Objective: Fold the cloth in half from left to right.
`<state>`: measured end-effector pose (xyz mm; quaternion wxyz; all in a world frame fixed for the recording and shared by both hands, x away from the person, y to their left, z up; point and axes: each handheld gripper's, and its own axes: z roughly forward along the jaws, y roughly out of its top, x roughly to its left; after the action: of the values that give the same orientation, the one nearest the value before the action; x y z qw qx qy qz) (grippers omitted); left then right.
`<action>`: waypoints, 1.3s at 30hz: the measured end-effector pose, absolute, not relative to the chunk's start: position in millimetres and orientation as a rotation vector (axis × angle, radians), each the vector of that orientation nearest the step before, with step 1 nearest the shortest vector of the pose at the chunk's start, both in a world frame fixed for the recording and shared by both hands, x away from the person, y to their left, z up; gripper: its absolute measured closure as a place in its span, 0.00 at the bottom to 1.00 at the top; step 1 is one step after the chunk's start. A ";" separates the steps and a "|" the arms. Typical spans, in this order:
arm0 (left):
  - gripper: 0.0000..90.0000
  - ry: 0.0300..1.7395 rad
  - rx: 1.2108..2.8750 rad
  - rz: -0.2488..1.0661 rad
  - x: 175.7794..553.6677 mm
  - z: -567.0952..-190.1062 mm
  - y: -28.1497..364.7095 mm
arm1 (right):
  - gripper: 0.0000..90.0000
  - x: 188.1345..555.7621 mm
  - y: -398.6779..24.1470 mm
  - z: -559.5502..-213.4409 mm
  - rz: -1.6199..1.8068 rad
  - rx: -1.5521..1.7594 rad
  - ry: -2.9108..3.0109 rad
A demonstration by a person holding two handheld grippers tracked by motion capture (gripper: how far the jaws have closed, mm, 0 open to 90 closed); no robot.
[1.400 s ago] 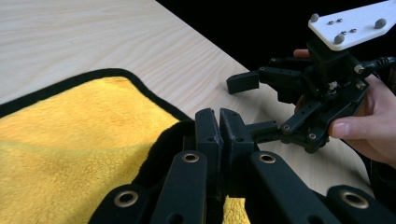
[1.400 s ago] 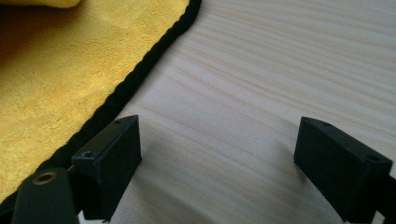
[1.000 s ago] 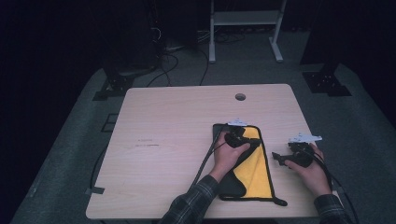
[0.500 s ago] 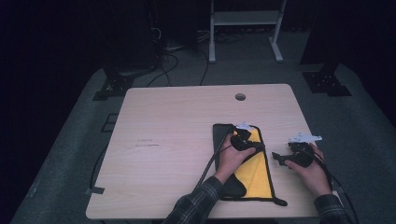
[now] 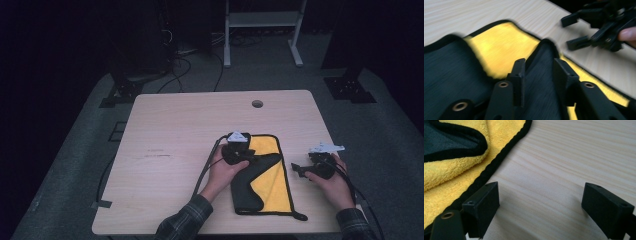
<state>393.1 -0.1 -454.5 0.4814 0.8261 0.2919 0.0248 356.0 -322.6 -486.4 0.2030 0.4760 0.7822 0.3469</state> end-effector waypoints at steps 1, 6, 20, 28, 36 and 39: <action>0.68 0.724 2.020 0.079 390.8 -454.1 7.2 | 0.15 356.1 -322.7 -486.4 0.968 1.328 2.183; 0.64 0.791 2.045 0.155 384.3 -456.2 30.6 | 0.15 356.0 -322.6 -486.4 0.968 1.329 2.182; 0.56 0.859 2.103 0.199 378.7 -477.2 47.5 | 0.15 355.9 -322.5 -486.5 0.968 1.331 2.180; 0.59 0.852 2.120 0.278 372.5 -479.5 42.4 | 0.15 355.8 -322.5 -486.5 0.967 1.331 2.180; 0.94 0.890 2.115 0.208 368.5 -478.2 39.5 | 0.15 355.4 -322.2 -486.4 0.966 1.334 2.178; 0.95 0.903 2.118 0.178 369.9 -477.1 42.2 | 0.15 355.1 -322.2 -486.4 0.965 1.335 2.178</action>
<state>369.9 42.2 -477.1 0.4043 0.8388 0.3577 0.0705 355.1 -322.2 -486.4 0.2039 0.4787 0.7808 0.3460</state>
